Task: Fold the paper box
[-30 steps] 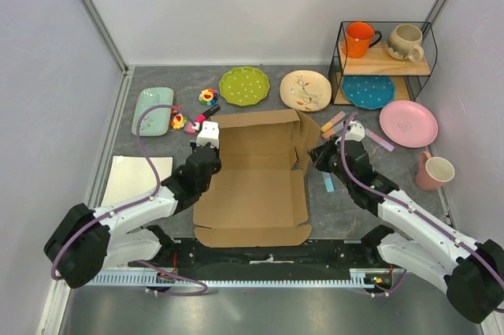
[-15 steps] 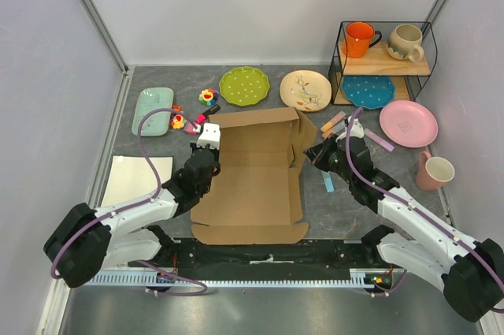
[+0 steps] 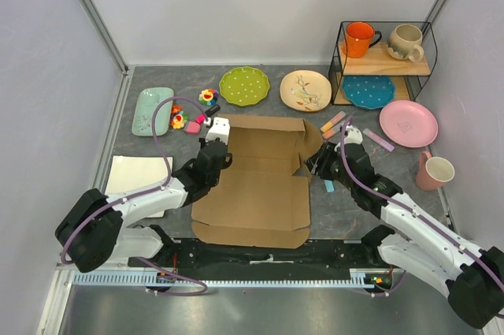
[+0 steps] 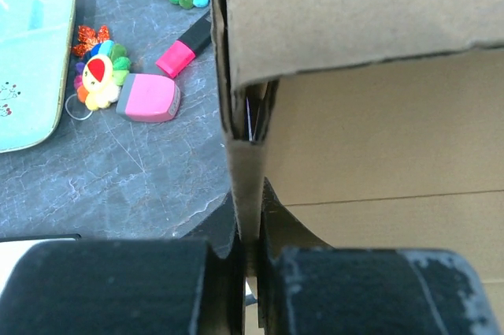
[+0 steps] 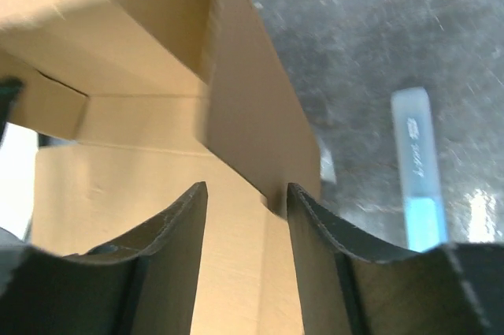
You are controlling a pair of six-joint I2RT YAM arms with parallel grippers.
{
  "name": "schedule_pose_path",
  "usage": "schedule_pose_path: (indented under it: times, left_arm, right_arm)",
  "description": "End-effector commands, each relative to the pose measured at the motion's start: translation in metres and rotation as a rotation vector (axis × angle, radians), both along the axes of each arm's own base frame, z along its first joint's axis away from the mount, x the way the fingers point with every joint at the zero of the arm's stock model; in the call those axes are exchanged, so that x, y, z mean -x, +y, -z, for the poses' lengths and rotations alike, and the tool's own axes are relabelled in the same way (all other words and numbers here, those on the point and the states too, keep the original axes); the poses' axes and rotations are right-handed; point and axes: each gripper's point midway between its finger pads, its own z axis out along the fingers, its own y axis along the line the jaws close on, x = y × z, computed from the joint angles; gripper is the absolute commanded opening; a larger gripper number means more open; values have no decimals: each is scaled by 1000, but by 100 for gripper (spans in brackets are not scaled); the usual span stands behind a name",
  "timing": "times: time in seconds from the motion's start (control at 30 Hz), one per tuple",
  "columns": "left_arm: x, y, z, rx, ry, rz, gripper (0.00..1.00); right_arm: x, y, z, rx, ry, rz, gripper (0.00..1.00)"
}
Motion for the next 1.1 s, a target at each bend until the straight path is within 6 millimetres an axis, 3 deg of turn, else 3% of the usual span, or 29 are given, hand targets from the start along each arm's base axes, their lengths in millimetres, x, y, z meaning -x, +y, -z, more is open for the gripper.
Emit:
schedule_pose_path:
  times: [0.0,0.03,0.13,0.2,0.3,0.53,0.83,0.97,1.07]
  left_arm:
    - [2,1,5,14,52,-60,2]
    - [2,3,6,15,54,-75,2]
    - [4,7,8,15,57,-99,2]
    - [5,9,10,12,62,-109,2]
    - [6,13,10,27,66,-133,2]
    - [2,13,16,85,123,-137,2]
    - [-3,13,28,191,230,-151,2]
    - [-4,13,26,188,231,-146,2]
    - [-4,14,26,173,231,-141,2]
  right_arm:
    - [14,-17,24,66,-18,23,48]
    - [19,-13,15,28,-53,9,46]
    - [28,-2,20,-8,-62,-33,32]
    - [33,6,34,21,-28,-59,23]
    - [41,13,53,32,-4,-77,17]
    - [62,1,116,130,134,-59,13]
    - [72,-19,156,202,274,48,10]
    - [70,-16,156,225,297,41,10]
    - [56,-8,120,147,186,58,21]
